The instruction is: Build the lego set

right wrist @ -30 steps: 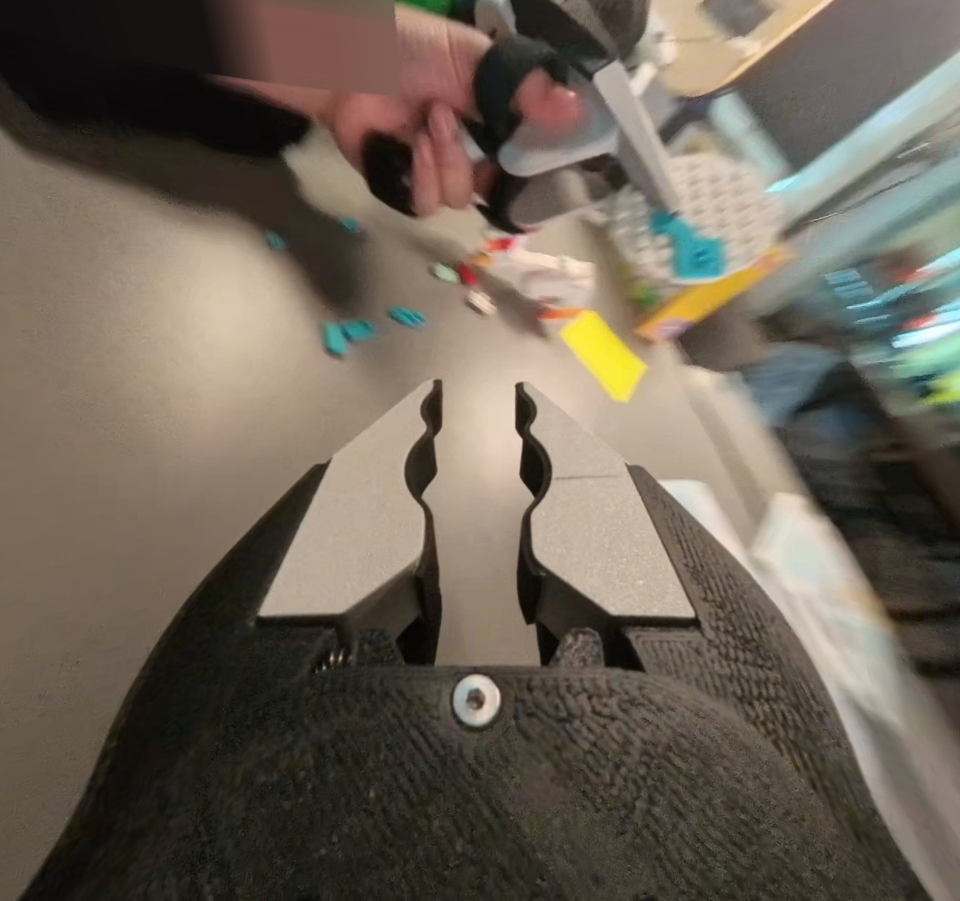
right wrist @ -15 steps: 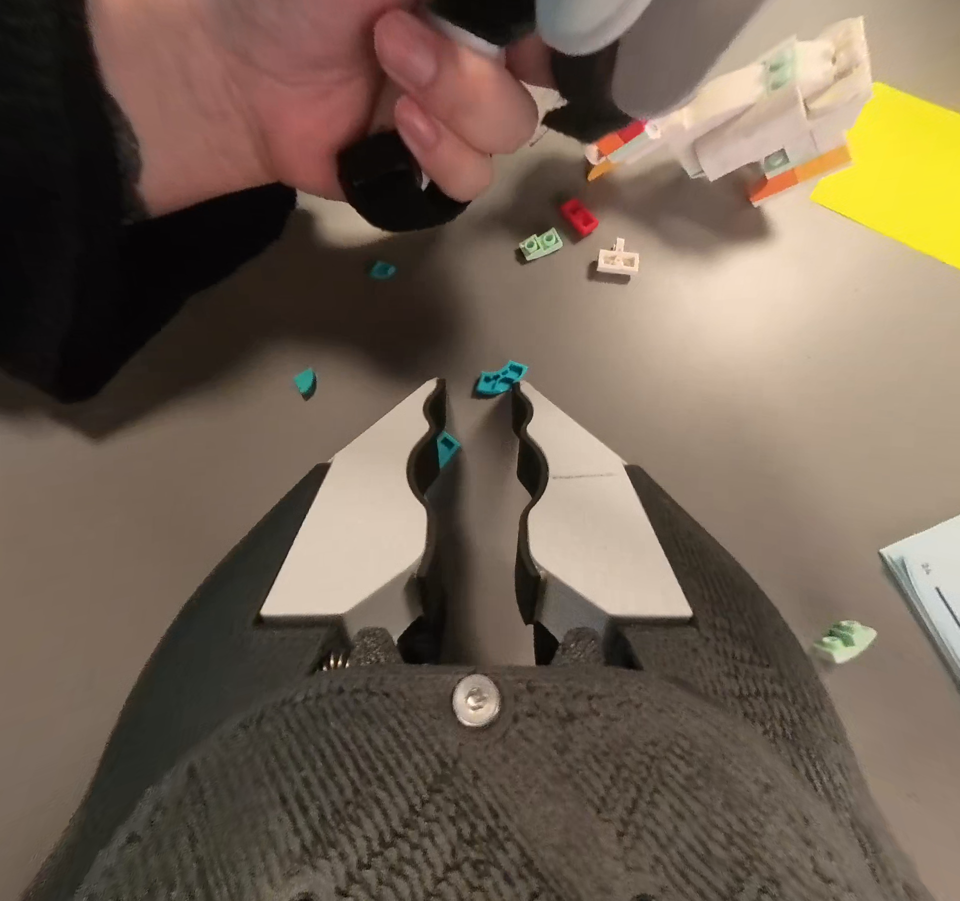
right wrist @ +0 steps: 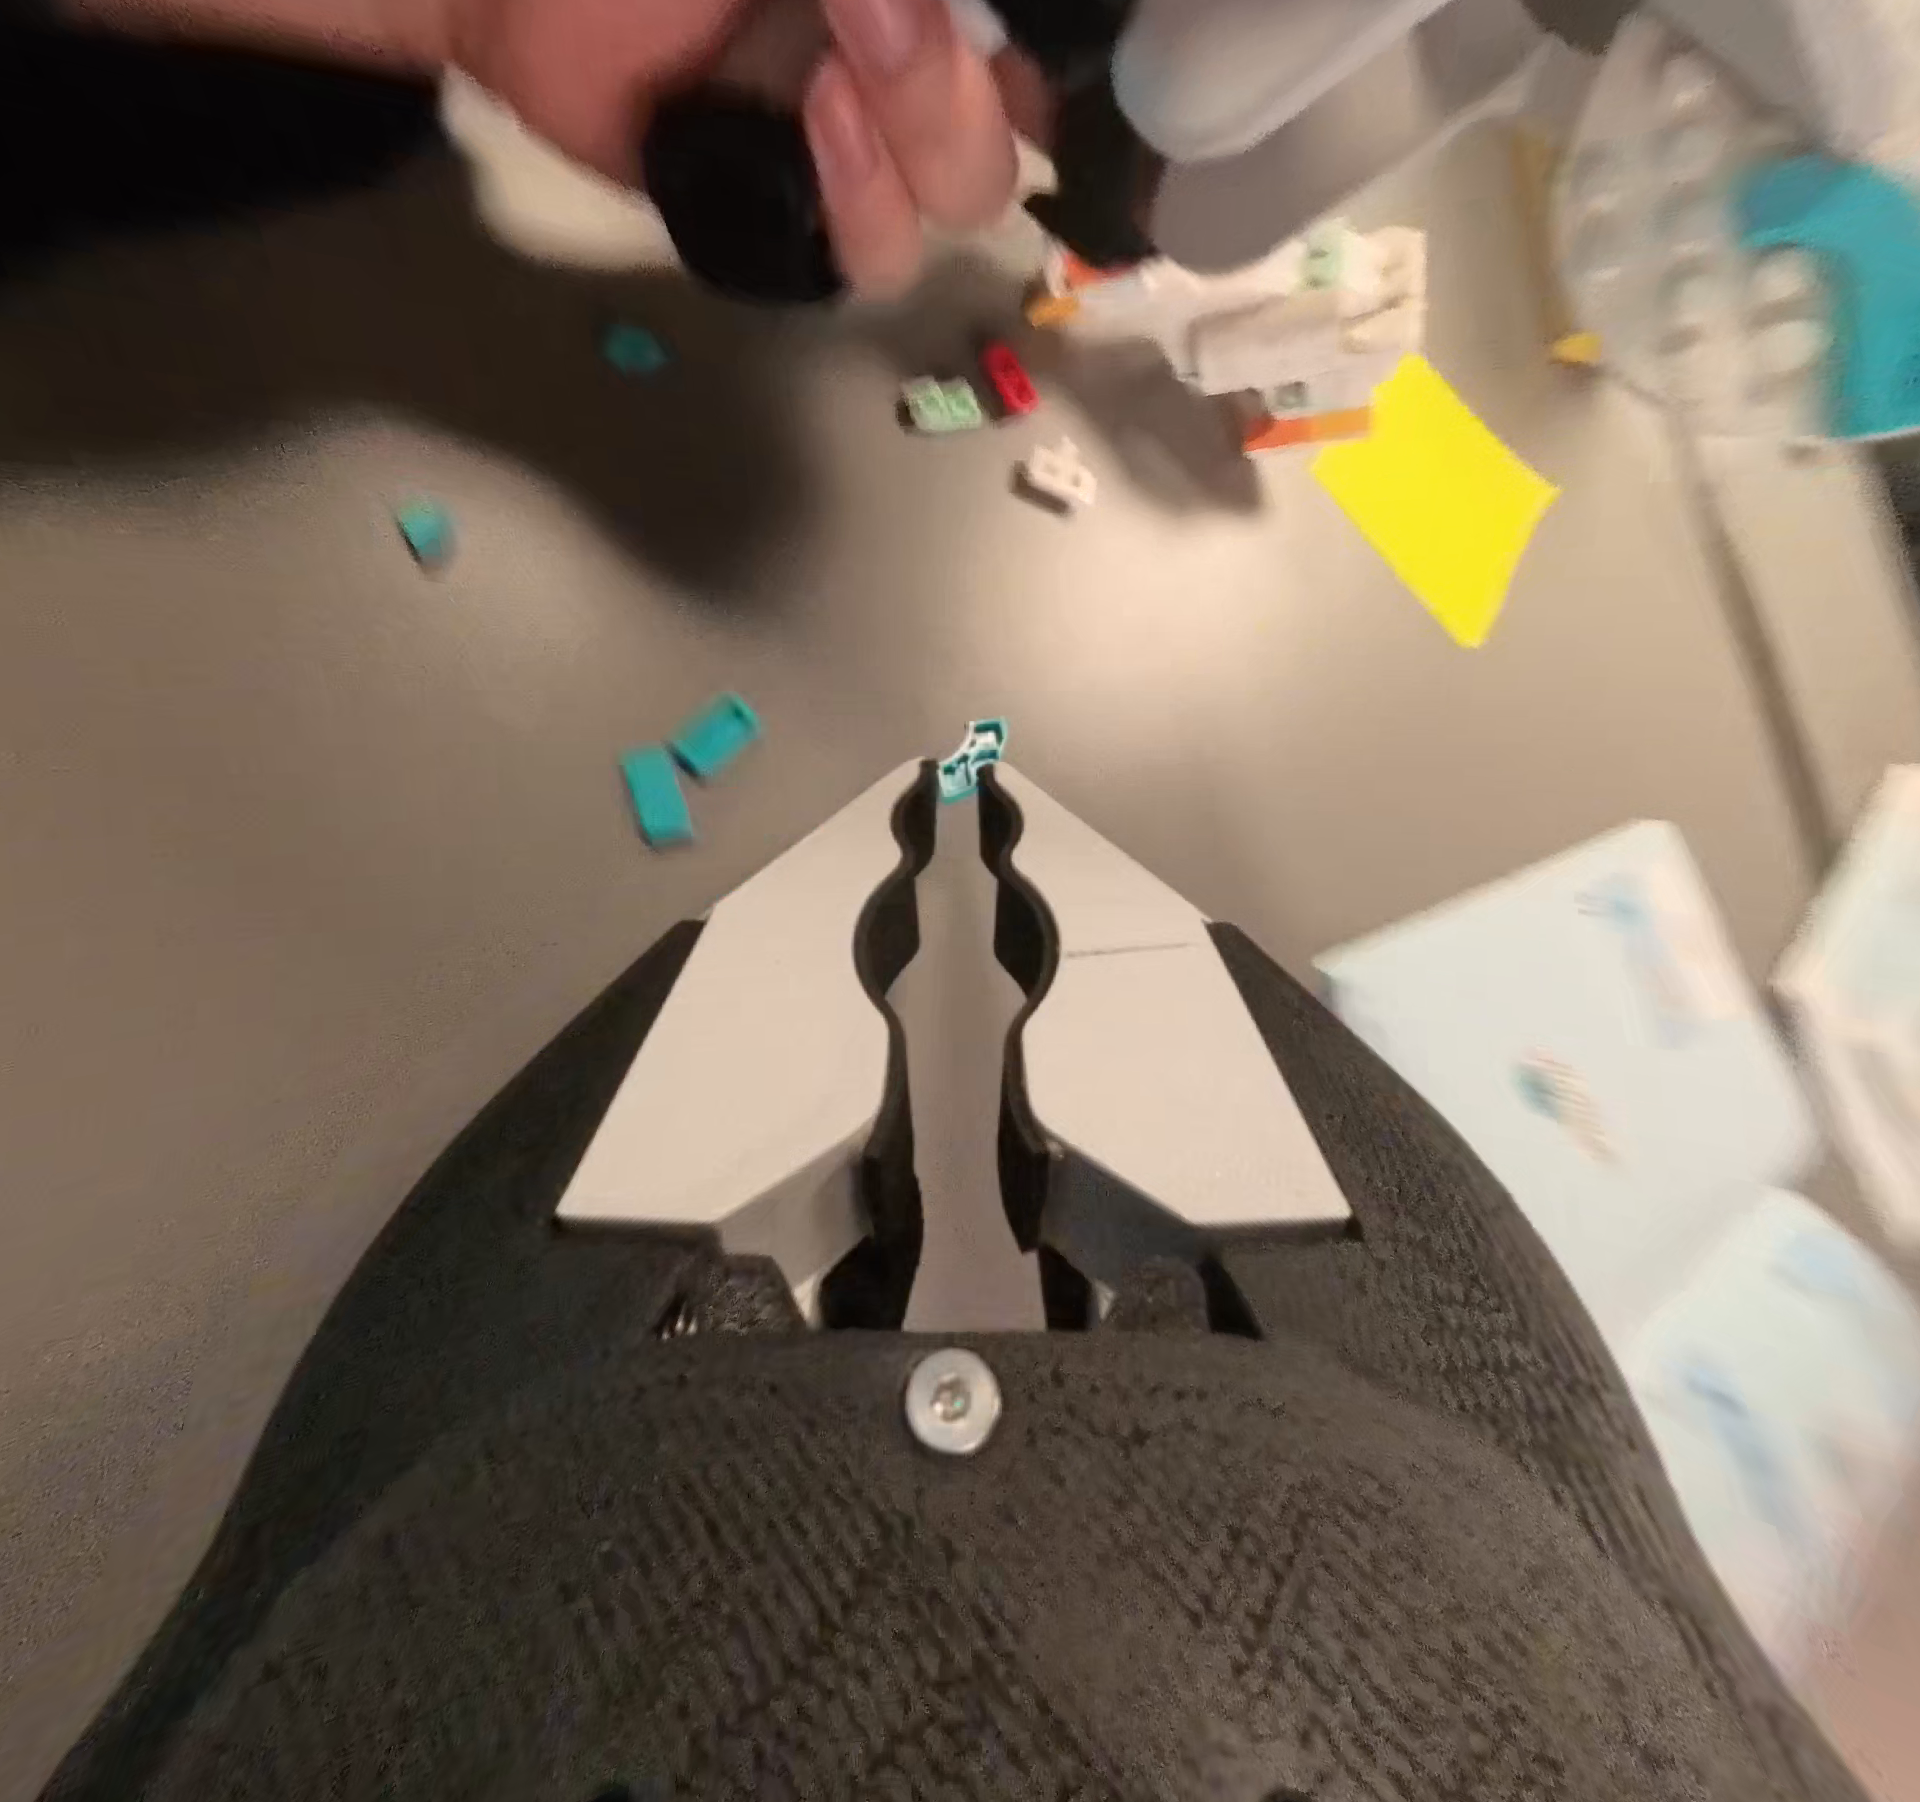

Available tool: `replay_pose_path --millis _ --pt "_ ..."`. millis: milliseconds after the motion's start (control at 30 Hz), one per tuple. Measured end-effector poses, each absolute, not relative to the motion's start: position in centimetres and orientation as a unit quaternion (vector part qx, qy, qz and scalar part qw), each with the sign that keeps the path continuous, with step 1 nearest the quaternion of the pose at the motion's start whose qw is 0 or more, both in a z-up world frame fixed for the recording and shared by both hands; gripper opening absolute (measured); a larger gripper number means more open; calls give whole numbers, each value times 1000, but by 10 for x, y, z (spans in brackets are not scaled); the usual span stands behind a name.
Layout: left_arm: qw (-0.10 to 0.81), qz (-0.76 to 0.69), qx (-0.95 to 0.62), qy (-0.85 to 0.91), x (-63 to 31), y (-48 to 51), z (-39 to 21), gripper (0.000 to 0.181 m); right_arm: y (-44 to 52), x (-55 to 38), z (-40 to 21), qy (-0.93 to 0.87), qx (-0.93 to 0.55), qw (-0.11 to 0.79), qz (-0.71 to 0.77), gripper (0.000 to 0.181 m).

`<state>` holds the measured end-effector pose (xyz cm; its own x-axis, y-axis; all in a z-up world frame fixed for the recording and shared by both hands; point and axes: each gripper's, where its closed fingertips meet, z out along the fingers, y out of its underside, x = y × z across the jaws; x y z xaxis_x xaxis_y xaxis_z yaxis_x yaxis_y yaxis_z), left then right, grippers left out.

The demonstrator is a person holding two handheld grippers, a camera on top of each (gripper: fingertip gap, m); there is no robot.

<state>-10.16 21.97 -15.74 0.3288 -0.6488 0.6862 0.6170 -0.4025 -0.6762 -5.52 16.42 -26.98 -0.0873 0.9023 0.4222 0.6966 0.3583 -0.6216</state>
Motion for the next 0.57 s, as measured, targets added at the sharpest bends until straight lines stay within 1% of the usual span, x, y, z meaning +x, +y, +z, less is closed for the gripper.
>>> replay_pose_path --millis 100,200,300,367,400,533,567 --pt "539 -589 -602 17 -96 218 -157 4 195 -14 -263 -805 -415 417 -76 6" --pt "520 -600 -607 31 -82 216 -159 4 208 19 -264 -864 -213 361 -280 6" --pt "486 -619 -614 53 -62 210 -163 3 205 39 -274 -875 -20 280 -395 5" --pt "462 -618 -633 70 -50 208 -171 3 196 46 -283 -871 81 243 -419 5" --pt "449 -614 -644 80 -44 206 -175 3 191 50 -288 -875 104 230 -413 2" --pt "406 -618 -666 103 -28 200 -186 3 175 57 -289 -892 144 194 -381 0" --pt "397 -621 -667 105 -26 198 -188 3 170 60 -288 -903 130 186 -365 8"
